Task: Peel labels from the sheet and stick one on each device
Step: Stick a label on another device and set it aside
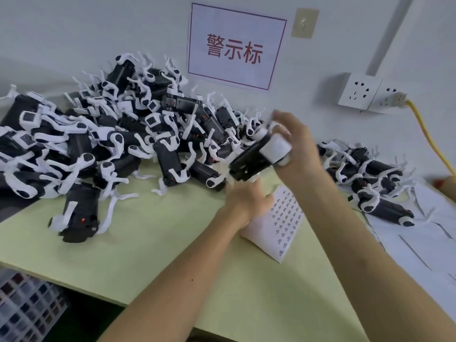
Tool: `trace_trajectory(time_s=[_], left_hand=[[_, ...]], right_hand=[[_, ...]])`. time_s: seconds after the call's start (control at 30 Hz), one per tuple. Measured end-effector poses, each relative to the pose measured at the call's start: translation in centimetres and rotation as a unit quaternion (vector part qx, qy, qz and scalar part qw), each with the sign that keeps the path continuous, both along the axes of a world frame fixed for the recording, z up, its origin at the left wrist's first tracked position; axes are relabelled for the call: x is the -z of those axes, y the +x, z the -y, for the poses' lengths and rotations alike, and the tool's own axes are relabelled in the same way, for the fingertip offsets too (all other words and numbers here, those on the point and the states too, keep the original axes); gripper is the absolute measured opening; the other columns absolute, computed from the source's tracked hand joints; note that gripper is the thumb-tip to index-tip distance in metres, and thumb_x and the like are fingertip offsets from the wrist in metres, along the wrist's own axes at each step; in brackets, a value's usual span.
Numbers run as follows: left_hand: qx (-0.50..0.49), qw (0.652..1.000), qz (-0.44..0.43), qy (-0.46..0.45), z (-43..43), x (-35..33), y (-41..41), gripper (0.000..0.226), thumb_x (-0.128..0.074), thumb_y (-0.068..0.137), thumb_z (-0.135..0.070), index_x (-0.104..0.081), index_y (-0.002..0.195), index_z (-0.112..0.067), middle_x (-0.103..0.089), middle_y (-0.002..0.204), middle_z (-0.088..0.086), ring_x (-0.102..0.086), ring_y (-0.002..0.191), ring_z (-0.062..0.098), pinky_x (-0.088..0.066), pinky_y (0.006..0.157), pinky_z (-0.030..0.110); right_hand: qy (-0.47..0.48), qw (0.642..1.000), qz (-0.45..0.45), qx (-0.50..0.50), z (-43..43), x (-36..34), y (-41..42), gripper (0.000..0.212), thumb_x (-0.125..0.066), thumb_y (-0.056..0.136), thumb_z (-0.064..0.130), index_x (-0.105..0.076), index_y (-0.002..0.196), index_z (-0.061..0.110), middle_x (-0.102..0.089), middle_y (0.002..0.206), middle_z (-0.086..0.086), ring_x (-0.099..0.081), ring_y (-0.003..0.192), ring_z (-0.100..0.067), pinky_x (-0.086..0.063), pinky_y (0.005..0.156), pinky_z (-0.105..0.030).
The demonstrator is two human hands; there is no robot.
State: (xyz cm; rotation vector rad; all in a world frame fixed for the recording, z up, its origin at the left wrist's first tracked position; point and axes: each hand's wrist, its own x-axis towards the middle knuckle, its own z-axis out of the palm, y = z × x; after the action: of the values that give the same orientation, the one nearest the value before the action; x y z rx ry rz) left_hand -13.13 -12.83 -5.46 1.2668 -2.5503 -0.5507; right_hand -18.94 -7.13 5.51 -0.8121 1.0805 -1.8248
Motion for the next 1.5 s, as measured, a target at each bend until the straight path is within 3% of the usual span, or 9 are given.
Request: trace_trajectory(time_s=[0.17,0.23,0.33,0.4,0.57,0.83,1.1,1.23,1.5], left_hand=[[-0.051,0.979,-0.184,-0.066,-0.7,-1.4,0.5,0.019,-0.049,0.1,-0.029,-0.062,0.108,-0.019,-0.065,0.121,0.005,-0.06,0.116,0.026,-0.045,0.1,0.046],[-0.039,0.951,-0.299,0.077,-0.5,-2.7,0.8,0.024,-0.048,0.104,-0.025,-0.058,0.083,-0.02,-0.07,0.099,0.008,-0.069,0.098,0.029,-0.052,0.077,0.032],[0.078,0.763,-0.419,0.486,-1.0,-4.6,1.6,0.046,-0.046,0.105,-0.049,-0.067,0.087,-0.013,-0.073,0.089,0.012,-0.072,0.082,0.03,-0.06,0.074,0.035],[0.199,0.708,-0.369,0.568,-1.5,-4.7,2.0,0.059,-0.046,0.1,-0.061,-0.072,0.102,-0.008,-0.069,0.099,0.018,-0.07,0.084,0.032,-0.062,0.072,0.042],[0.36,0.706,-0.278,0.543,-2.3,-4.7,2.5,0.046,-0.071,0.087,-0.055,-0.076,0.111,-0.016,-0.074,0.096,0.007,-0.072,0.083,0.022,-0.06,0.071,0.033],[0.403,0.708,-0.275,0.511,-2.5,-4.1,2.3,0.033,-0.058,0.097,-0.023,-0.071,0.127,-0.018,-0.071,0.124,0.012,-0.067,0.11,0.026,-0.054,0.093,0.037],[0.199,0.715,-0.479,0.469,-2.8,-4.1,0.5,0.022,-0.074,0.087,-0.03,-0.08,0.108,-0.029,-0.075,0.114,0.0,-0.067,0.111,0.02,-0.054,0.1,0.036],[0.124,0.629,-0.576,0.507,-2.1,-4.4,1.0,0.043,-0.071,0.088,-0.036,-0.072,0.124,-0.013,-0.074,0.123,0.011,-0.071,0.111,0.025,-0.055,0.098,0.039],[0.071,0.71,-0.527,0.461,-2.1,-4.2,0.9,0.046,-0.061,0.099,-0.045,-0.062,0.138,-0.021,-0.072,0.129,0.0,-0.069,0.119,0.02,-0.043,0.115,0.045]], right_hand=[[-0.089,0.953,0.257,-0.133,-4.4,-1.0,-5.3,0.034,-0.047,0.105,0.024,-0.054,0.074,0.013,-0.06,0.056,0.001,-0.051,0.035,-0.013,-0.04,0.031,-0.021],[-0.093,0.919,0.315,-0.22,-5.9,-0.1,-6.2,0.026,-0.048,0.104,0.018,-0.052,0.08,0.011,-0.06,0.058,-0.004,-0.05,0.037,-0.019,-0.041,0.03,-0.026],[-0.057,0.929,0.305,-0.203,-7.1,0.9,-6.3,0.023,-0.072,0.081,-0.006,-0.053,0.085,0.007,-0.061,0.062,-0.013,-0.062,0.047,-0.031,-0.057,0.046,-0.038],[-0.025,0.969,0.21,-0.131,-6.9,1.3,-6.8,0.019,-0.073,0.078,0.007,-0.055,0.083,0.009,-0.062,0.061,-0.001,-0.062,0.049,-0.016,-0.055,0.052,-0.026],[0.031,0.979,0.168,-0.112,-6.5,1.9,-7.6,0.026,-0.063,0.079,0.021,-0.054,0.055,0.016,-0.047,0.051,0.008,-0.042,0.045,-0.008,-0.043,0.046,-0.021],[0.044,0.986,0.137,0.085,-6.1,1.9,-7.3,0.018,-0.054,0.097,0.02,-0.065,0.087,0.009,-0.06,0.074,-0.001,-0.057,0.063,-0.017,-0.049,0.063,-0.027],[-0.061,0.915,-0.369,0.148,-6.5,4.4,-5.2,0.051,-0.047,0.106,0.029,-0.035,0.155,0.041,-0.054,0.128,0.042,-0.059,0.116,0.009,-0.053,0.092,-0.018],[-0.013,0.837,-0.529,0.14,-5.9,7.0,-4.7,0.05,-0.046,0.108,0.031,-0.036,0.155,0.042,-0.04,0.158,0.02,-0.04,0.134,0.015,-0.049,0.109,-0.035],[0.015,0.825,-0.552,0.122,-5.8,8.3,-5.1,0.059,-0.051,0.104,0.046,-0.029,0.159,0.04,-0.033,0.162,0.02,-0.034,0.141,0.01,-0.046,0.11,-0.035]])
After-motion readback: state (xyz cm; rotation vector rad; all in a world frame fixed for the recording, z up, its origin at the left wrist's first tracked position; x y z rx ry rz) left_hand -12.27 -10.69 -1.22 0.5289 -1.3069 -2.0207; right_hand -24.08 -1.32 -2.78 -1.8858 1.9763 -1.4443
